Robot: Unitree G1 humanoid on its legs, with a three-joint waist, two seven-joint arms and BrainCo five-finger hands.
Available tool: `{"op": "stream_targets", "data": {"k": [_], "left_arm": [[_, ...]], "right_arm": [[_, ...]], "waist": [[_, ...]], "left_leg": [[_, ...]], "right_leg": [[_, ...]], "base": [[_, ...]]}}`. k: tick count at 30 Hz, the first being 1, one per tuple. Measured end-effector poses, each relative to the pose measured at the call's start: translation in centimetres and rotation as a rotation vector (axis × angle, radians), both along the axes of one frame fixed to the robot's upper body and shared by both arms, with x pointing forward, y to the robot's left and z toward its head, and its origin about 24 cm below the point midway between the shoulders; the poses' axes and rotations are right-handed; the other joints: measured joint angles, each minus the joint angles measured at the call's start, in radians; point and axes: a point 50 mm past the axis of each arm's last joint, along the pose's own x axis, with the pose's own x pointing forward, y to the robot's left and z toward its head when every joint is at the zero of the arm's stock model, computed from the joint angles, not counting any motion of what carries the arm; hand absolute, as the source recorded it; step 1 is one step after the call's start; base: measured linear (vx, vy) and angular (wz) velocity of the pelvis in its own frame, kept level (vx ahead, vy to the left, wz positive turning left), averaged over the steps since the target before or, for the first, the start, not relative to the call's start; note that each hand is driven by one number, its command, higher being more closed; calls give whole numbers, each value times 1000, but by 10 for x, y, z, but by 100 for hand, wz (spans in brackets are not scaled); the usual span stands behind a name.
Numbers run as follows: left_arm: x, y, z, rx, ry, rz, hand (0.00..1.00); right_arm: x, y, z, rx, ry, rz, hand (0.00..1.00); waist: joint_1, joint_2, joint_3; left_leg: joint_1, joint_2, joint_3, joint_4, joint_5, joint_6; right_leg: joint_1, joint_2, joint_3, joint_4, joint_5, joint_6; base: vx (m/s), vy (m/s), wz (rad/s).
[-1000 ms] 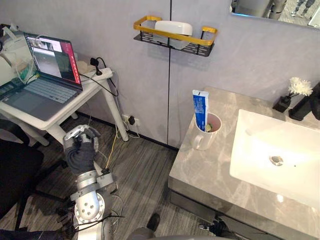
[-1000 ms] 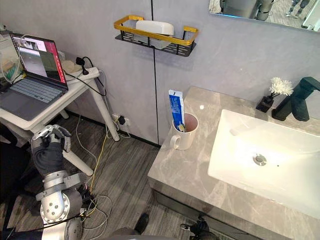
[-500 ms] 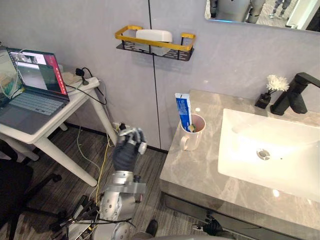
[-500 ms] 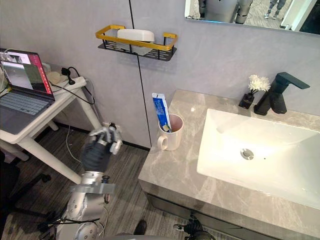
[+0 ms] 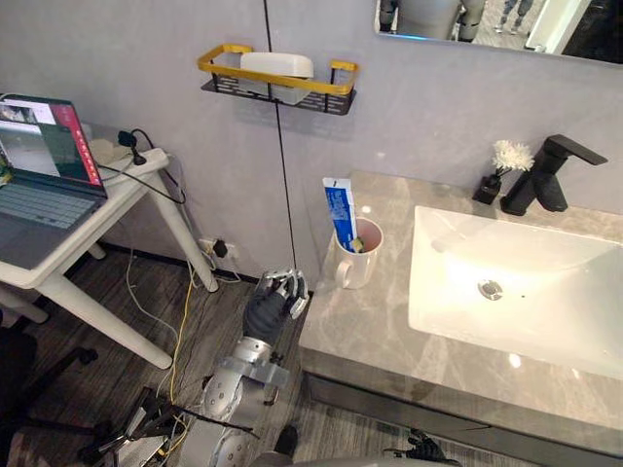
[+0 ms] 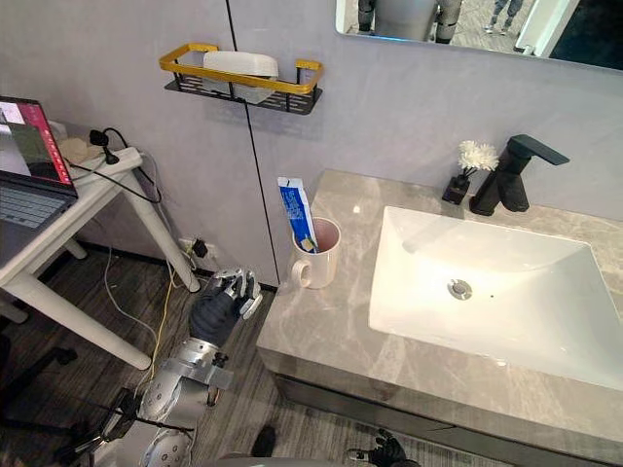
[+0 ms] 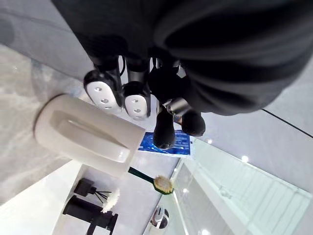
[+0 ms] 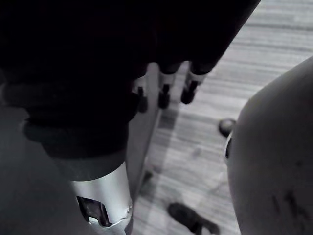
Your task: Organize washtable
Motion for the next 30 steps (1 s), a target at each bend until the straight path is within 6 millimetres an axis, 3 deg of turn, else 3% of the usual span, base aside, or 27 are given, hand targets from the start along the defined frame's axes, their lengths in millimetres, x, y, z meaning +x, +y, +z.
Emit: {"op": "stream_targets", "data": {"k": [4,9,18,24,30], "left_arm": [[-2,4,-5,14,23,9,100],[-3,11,-32,75,139,8,100],[2,22,-58,185,244,86,100],[16,31,-53,227,222,178,100],[24,27,-47,210,197,191,100]], "right_arm": [[0,0,0,1,1,-1,0],[2,0,1,0,-6,1,0],[4,1,2,1,-19,4,0],[12,4,5,3,-56,9,0],[19,10,7,15,-76,10,0]], "waist": [[0,-5,-2],[0,-6,-3],[-5,-9,3],[-10,-22,32],[-26,-32,44]], "left_leg": [[-4,1,11,0,0,0],[17,1,19,-19,4,2],[15,0,24,-22,4,2],[15,1,29,-23,3,2],[15,1,41,-25,3,2]], "right_leg": [[-10,-1,12,-1,3,-1],[-1,4,21,-30,20,-3],[-2,6,30,-50,28,-4],[-1,8,34,-58,33,-6],[-1,8,42,-70,42,-4]], "base": [[0,10,-9],[-21,3,-7],[-4,2,-2],[2,-1,-1],[2,2,-4]]}}
